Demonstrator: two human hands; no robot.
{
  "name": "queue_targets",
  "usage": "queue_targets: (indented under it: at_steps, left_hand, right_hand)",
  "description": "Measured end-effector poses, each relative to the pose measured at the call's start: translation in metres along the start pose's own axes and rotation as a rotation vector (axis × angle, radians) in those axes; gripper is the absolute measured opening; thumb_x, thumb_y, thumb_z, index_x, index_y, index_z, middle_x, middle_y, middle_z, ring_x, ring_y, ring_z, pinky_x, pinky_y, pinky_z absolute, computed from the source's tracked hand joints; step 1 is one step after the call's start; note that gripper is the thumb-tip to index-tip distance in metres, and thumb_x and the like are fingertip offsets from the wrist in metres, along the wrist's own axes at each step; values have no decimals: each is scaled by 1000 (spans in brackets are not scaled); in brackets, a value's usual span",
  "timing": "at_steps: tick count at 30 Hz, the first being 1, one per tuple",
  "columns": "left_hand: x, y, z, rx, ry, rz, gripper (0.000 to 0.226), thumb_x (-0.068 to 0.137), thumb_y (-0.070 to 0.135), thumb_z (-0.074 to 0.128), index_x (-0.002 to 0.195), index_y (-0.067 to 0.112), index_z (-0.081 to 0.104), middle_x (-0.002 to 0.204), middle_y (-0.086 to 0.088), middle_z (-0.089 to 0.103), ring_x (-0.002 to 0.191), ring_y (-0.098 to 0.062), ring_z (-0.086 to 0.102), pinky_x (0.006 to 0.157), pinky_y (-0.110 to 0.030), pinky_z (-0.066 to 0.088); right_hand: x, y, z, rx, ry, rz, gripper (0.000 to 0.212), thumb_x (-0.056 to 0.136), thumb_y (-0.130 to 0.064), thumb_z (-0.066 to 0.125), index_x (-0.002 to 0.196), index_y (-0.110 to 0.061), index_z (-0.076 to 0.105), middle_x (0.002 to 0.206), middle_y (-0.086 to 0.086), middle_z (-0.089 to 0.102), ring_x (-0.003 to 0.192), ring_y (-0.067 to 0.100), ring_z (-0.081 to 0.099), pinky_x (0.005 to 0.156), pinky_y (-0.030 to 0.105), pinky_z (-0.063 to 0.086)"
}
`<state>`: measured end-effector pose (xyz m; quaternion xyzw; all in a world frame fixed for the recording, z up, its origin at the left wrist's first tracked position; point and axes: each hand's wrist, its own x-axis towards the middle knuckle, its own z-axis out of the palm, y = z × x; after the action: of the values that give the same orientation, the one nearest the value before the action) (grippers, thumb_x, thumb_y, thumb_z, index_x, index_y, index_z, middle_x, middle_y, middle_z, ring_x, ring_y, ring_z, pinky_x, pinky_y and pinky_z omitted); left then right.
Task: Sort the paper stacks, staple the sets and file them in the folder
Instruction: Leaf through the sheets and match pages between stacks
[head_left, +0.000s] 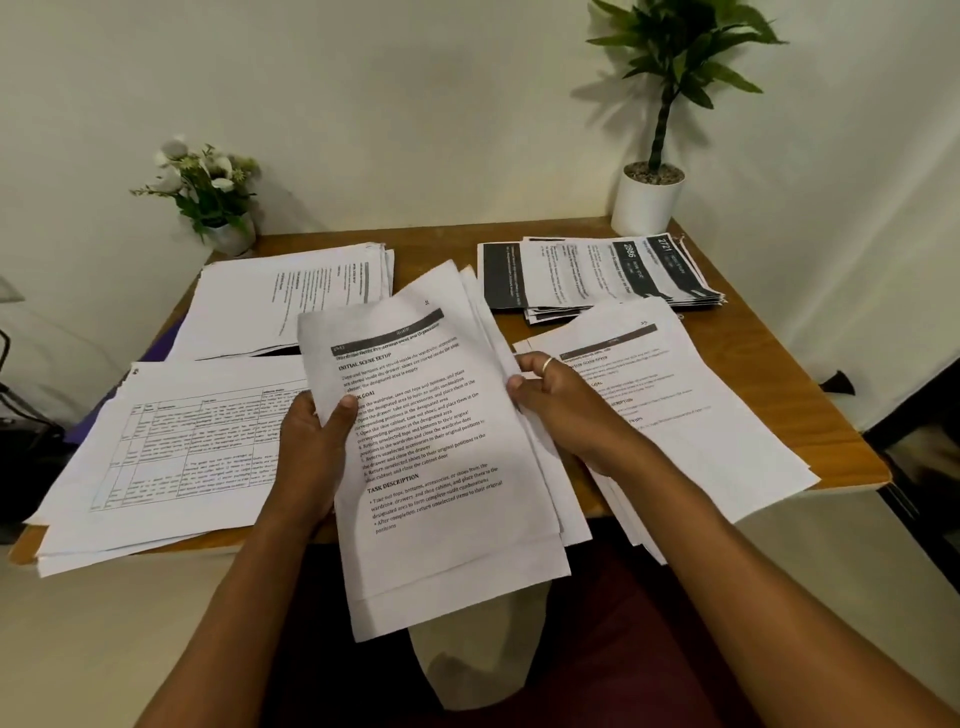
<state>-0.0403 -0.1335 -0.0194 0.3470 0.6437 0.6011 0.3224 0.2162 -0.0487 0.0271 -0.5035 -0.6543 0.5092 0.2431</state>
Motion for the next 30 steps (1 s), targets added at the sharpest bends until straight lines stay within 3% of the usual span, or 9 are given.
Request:
queue_targets:
  at_steps: [4, 7, 9, 13, 16, 22, 25, 28, 30]
  left_hand:
    - [3, -3, -1, 43, 10, 4, 42, 99, 22, 64, 136, 5, 50, 111, 2, 68, 76, 8, 70, 55, -10, 52]
    - [1, -1, -2, 61, -19, 46, 45, 98, 21, 65, 140, 12, 51, 117, 5, 67, 88, 8, 69, 61, -9, 53]
    - [0, -1, -3, 70, -46, 53, 39, 98, 22, 66, 135, 15, 57, 117, 6, 70, 93, 3, 71, 65, -11, 55]
    - [0, -1, -2, 51, -51, 13, 24, 98, 22, 66, 121, 17, 68, 108, 5, 76, 94, -11, 75, 73, -22, 60]
    - [0, 0, -1, 16, -44, -9, 21, 99, 20, 64, 118, 12, 69, 105, 2, 76, 89, -11, 75, 66, -18, 58]
    - [-1, 1, 2, -16, -21, -33, 20, 100, 17, 62, 117, 10, 68, 102, 4, 74, 79, -2, 74, 60, -13, 54]
    - [-1, 0, 1, -19, -24, -31, 23, 100, 17, 62, 120, 7, 68, 102, 3, 75, 80, -4, 74, 61, -13, 55]
    - [-1, 1, 2, -25, -26, -32, 21, 101, 15, 61, 119, 8, 67, 100, 5, 74, 77, -2, 74, 60, -12, 54]
    - [-1, 0, 2, -22, -31, -30, 21, 101, 16, 61, 119, 8, 67, 98, 6, 74, 77, -2, 74, 59, -12, 54]
  right_hand:
    - [8, 14, -29, -184, 237, -39, 26, 107, -42, 45, 118, -30, 65, 120, -8, 67, 107, 11, 62, 91, 29, 46]
    - [22, 43, -63, -512, 469, 49, 33, 99, -40, 63, 126, -22, 65, 134, 6, 61, 127, 26, 52, 101, 41, 40]
    - [23, 58, -83, -622, 523, 183, 51, 91, -46, 71, 134, -20, 59, 145, 12, 50, 137, 34, 39, 110, 51, 32]
    - [25, 77, -111, -629, 563, 278, 84, 79, -61, 77, 145, -19, 47, 151, 16, 42, 143, 39, 29, 113, 55, 25]
    - [30, 80, -122, -610, 565, 326, 98, 70, -69, 79, 145, -17, 44, 152, 16, 42, 144, 40, 30, 112, 58, 28]
    - [47, 94, -144, -517, 625, 295, 90, 69, -56, 87, 139, -14, 49, 145, 17, 51, 136, 41, 44, 111, 62, 36]
    - [48, 95, -146, -471, 708, 219, 75, 76, -34, 89, 139, -15, 54, 140, 13, 57, 128, 37, 54, 108, 60, 41]
    - [45, 94, -147, -356, 783, 144, 58, 77, -21, 88, 129, -21, 62, 113, 8, 68, 100, 28, 65, 98, 55, 50]
    - [41, 93, -147, -282, 780, 119, 49, 80, -16, 86, 123, -17, 63, 95, 5, 67, 80, 19, 62, 79, 37, 55]
